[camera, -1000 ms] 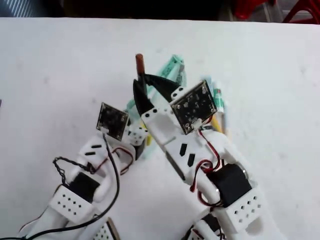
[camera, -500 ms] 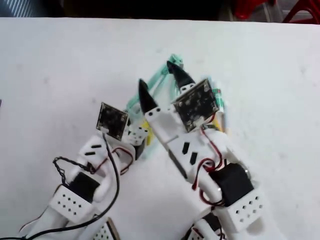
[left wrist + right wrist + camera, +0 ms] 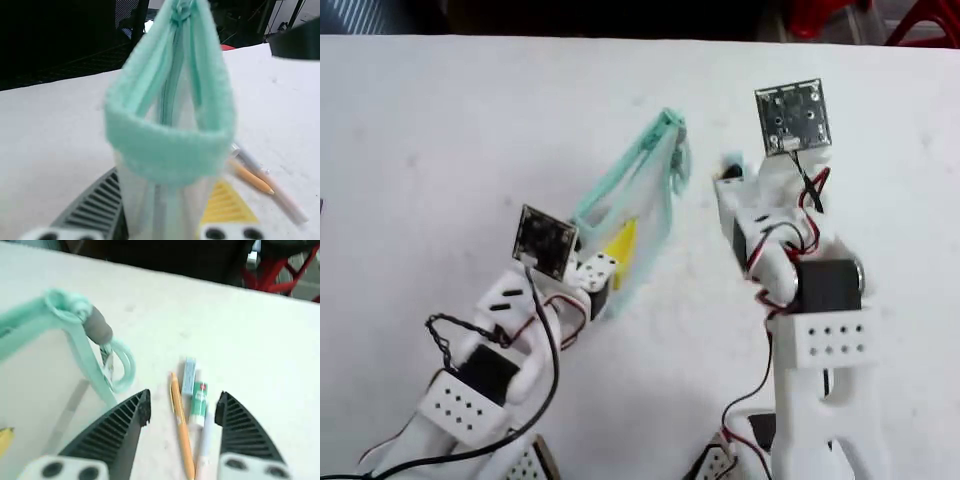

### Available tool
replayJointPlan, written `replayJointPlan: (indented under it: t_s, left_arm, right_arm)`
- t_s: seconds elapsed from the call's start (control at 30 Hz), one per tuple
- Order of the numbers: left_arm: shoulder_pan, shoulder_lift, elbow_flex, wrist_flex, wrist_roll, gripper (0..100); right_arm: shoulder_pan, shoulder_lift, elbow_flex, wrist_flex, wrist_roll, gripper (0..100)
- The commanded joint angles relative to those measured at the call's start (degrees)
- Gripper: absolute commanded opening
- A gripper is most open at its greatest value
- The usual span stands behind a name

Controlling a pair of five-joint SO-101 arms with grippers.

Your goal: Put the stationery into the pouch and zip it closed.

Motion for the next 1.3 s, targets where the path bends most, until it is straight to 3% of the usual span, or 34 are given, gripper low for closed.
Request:
replayJointPlan:
  t_s: [0.0,0.37,0.43,0.5,0.7,1.27]
  left_arm:
    - [0.4,-1.3,-0.5,-0.1,0.4,14]
    - [0.5,-1.3,-0.4,0.0,0.4,14]
    - [0.6,-1.3,-0.4,0.0,0.4,14]
    - [0.7,-1.3,-0.4,0.0,0.4,14]
    - [0.7,-1.3,-0.4,0.0,0.4,14]
    - [0.8,-1.4,0.1,-0.2,0.4,14]
  right_arm:
    - [1.0,2.3,2.5,0.8,0.0,19.8]
    - [0.0,7.9,23.3,-20.6,-4.3,19.7]
    - [-0.2,8.4,24.4,-21.3,-4.2,13.7]
    - [-0.1,8.8,25.0,-21.6,-4.3,0.1]
    - [0.1,9.2,28.3,-26.0,-4.4,15.2]
    - [-0.1,9.0,30.2,-29.8,-4.8,16.3]
